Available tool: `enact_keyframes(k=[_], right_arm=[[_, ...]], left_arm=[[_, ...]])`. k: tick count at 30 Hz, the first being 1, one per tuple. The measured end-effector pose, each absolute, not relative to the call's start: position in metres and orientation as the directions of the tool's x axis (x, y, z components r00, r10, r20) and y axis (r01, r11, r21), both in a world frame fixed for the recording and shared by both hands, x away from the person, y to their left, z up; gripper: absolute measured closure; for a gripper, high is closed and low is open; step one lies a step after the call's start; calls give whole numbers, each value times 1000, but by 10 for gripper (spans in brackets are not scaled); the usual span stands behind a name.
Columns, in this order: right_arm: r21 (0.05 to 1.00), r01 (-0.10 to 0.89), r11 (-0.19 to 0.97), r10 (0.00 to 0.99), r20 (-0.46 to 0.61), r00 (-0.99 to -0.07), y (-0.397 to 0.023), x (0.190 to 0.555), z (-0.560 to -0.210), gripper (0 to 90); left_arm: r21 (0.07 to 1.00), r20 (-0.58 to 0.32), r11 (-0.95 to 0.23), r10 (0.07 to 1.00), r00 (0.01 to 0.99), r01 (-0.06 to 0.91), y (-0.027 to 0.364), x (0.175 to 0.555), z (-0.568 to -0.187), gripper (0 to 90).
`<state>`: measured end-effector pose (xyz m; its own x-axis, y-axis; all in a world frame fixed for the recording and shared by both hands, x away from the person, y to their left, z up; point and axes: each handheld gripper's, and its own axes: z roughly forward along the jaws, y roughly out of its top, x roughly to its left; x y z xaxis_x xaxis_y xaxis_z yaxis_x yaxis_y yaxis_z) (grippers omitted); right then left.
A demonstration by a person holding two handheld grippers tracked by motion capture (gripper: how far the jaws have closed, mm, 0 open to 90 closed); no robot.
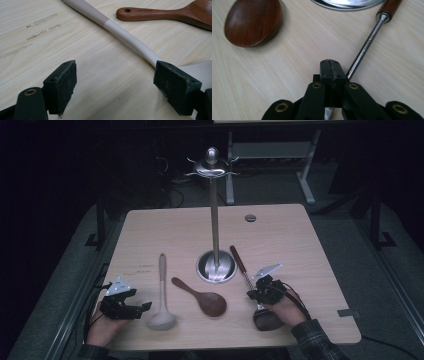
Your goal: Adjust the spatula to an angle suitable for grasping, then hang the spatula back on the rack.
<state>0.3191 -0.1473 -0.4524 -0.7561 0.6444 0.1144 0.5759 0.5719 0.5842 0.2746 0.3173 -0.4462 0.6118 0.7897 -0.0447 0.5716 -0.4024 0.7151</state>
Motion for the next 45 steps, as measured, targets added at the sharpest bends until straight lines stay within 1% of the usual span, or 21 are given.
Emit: enact_keyframes(k=[12, 17, 27, 32, 33, 40, 41, 42, 45], right_arm=[[567, 623, 540, 715, 82, -694, -176, 331, -452, 900], [566, 624, 538, 727, 62, -683, -187, 335, -453, 899], [563, 649, 511, 760, 56, -648, -209, 344, -453, 899], [552, 657, 513, 774, 33, -632, -219, 350, -454, 900], [563, 660, 497, 777, 49, -627, -223, 350, -453, 900], [585, 652, 482, 770, 73, -634, -225, 349, -448, 899], [593, 651, 474, 769, 82, -634, -225, 350, -447, 893], [602, 653, 460, 773, 91, -628, -225, 351, -444, 819], [611, 651, 450, 772, 100, -627, -224, 353, -436, 775]], left_arm=[[720, -45, -399, 790, 612, 568, 316, 274, -446, 182], [720, -45, -400, 789, 613, 567, 316, 276, -447, 181], [719, -47, -398, 789, 612, 569, 318, 276, -447, 182], [716, -46, -401, 789, 612, 571, 320, 275, -447, 182], [714, -46, -403, 789, 613, 572, 320, 275, -447, 182], [717, -43, -403, 790, 612, 569, 318, 276, -447, 181], [719, -43, -400, 790, 611, 568, 318, 275, -446, 182], [720, -42, -400, 791, 610, 568, 318, 275, -446, 182], [716, -42, -404, 789, 613, 570, 318, 275, -446, 182]])
